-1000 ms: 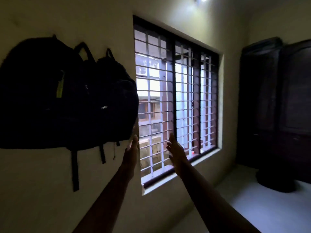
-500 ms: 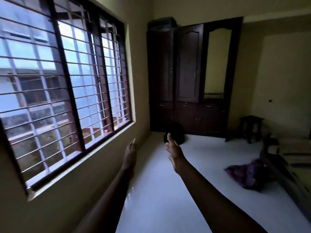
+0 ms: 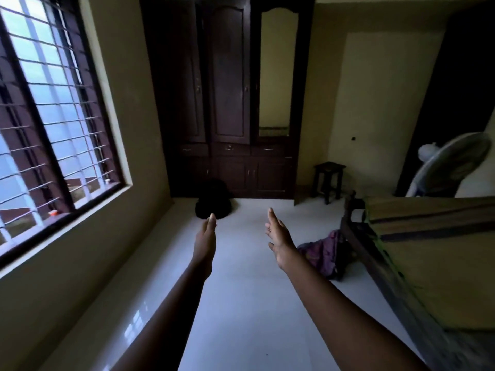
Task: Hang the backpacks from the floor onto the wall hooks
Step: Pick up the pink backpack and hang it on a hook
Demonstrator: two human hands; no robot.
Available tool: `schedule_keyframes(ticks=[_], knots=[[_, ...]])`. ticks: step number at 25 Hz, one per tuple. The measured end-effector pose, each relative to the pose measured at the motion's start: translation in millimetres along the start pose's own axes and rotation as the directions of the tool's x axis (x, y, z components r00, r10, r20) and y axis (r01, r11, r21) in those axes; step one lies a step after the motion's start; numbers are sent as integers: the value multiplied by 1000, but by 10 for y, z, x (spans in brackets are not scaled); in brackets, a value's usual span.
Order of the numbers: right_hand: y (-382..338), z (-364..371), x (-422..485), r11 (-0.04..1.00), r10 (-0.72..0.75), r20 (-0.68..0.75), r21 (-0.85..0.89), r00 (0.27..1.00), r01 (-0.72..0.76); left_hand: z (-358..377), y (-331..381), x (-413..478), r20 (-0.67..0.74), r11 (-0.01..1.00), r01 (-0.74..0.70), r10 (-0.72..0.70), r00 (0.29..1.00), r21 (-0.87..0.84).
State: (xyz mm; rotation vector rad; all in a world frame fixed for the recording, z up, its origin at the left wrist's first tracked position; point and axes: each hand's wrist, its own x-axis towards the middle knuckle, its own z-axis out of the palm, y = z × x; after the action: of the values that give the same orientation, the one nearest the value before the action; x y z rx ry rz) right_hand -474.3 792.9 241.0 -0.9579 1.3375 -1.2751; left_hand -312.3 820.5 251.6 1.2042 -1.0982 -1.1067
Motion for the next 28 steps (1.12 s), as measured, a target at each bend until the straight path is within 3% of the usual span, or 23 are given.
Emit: schedule_keyframes(ticks=[7, 15, 22, 28], knots=[[-61, -701, 1990, 998, 55, -237, 43, 970, -46, 1341, -434, 2052, 214, 996, 93, -94, 972, 16], [391, -1944, 3835, 986, 164, -456, 47, 875, -161, 3146, -1233, 3638, 440, 963, 244, -270, 856, 117], [1155, -3148, 6103, 913, 338, -437, -61, 834, -403, 4754, -2427, 5196, 412, 883, 369, -463, 785, 289], [2335, -3879, 7871, 811, 473, -456, -107, 754, -575, 5918, -3929, 6416, 329, 813, 464, -572, 751, 352]])
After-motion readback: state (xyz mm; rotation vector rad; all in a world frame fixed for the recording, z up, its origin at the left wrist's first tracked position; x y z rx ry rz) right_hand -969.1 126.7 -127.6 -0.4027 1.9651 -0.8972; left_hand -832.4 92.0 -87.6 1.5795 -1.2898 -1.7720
